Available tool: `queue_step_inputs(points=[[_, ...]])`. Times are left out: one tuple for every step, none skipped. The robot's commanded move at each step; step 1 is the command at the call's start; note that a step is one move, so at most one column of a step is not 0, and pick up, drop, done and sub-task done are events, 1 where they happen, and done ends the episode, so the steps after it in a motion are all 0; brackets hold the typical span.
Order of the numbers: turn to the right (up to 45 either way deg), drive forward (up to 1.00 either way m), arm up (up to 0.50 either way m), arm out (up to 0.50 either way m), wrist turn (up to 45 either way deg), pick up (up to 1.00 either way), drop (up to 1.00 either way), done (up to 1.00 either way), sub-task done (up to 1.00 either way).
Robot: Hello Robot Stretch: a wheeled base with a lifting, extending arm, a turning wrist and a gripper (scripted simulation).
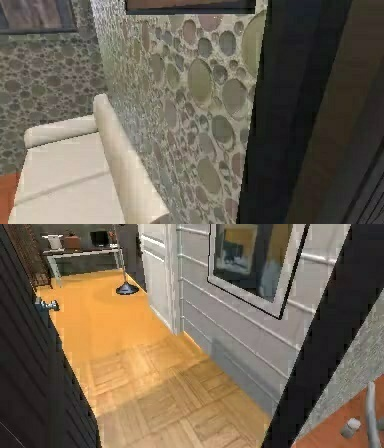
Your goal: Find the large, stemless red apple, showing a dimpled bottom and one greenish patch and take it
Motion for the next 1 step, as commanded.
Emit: queue_step_inputs(points=[[-45.0,0.00,0.00,0.00,0.0,0.00,0.00,0.00,0.00]])
